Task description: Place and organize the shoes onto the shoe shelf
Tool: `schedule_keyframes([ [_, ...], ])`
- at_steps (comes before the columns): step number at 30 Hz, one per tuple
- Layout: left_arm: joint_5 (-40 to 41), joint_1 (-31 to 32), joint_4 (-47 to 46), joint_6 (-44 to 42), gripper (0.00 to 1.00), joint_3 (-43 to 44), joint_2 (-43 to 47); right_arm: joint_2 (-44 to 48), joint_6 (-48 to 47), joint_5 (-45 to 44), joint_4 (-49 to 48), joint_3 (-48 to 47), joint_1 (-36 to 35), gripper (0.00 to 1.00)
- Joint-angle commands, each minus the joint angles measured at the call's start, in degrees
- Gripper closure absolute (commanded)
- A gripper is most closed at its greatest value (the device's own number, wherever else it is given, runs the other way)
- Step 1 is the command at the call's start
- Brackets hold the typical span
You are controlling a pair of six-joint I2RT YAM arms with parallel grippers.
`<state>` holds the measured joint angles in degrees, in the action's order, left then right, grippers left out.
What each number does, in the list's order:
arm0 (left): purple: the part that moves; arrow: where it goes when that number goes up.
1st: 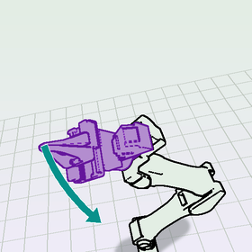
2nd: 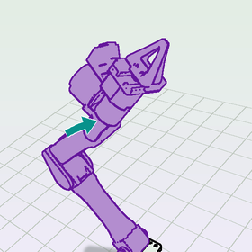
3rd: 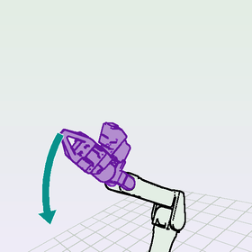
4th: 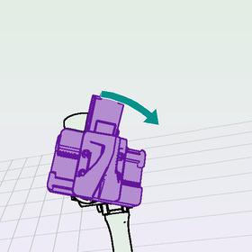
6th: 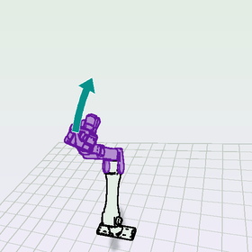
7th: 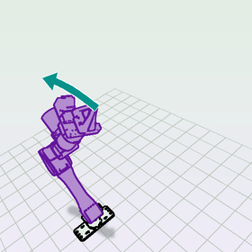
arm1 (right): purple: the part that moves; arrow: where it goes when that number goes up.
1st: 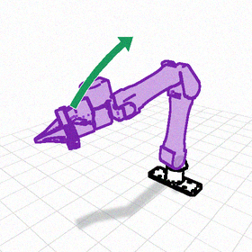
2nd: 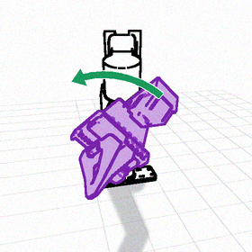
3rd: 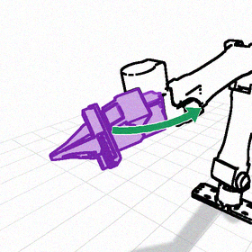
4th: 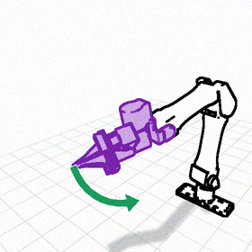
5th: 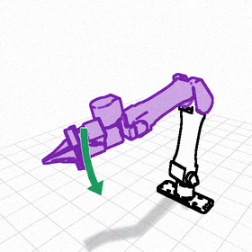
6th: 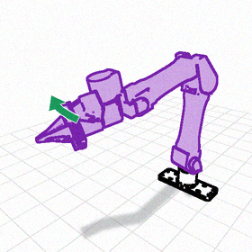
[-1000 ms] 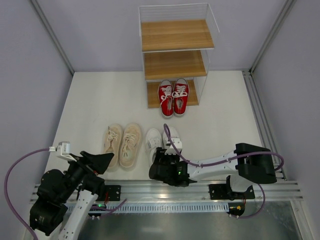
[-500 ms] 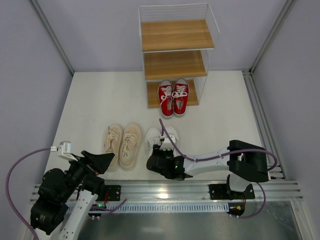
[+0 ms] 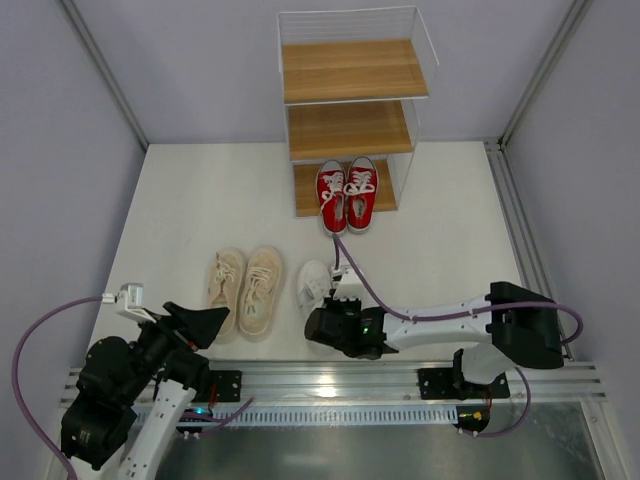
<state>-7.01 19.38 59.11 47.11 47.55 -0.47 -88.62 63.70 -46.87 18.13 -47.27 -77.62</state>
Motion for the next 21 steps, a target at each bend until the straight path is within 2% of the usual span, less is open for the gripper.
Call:
schedule_keyframes([
  [1,0.15,-0.04,-0.31,-1.06,0.0,0.88,3.11,9.32,-1.12,-6.82,4.44,-1.86,-2.96,0.96],
  [6,0.06,-0.13,-0.4,-0.88,0.0,0.79,3.02,15.4,-3.05,-13.4,11.21,-4.5,-4.03,0.96],
  [14,-0.03,-0.04,-0.49,-0.79,0.0,0.79,3.11,24.36,-11.84,-23.26,12.1,-7.05,-2.8,0.96],
  [17,-0.2,-0.04,-0.84,-0.71,0.0,0.53,3.02,25.95,-20.26,-25.02,6.94,-7.58,-0.96,0.96],
  [19,-0.2,-0.04,-0.84,-0.71,0.0,0.53,3.02,27.88,-29.8,-24.32,-2.19,-6.36,1.76,0.96],
  [21,-0.2,-0.13,-0.58,-0.79,0.0,0.61,3.02,29.55,-35.2,-20.91,-10.61,-5.39,4.22,0.96],
])
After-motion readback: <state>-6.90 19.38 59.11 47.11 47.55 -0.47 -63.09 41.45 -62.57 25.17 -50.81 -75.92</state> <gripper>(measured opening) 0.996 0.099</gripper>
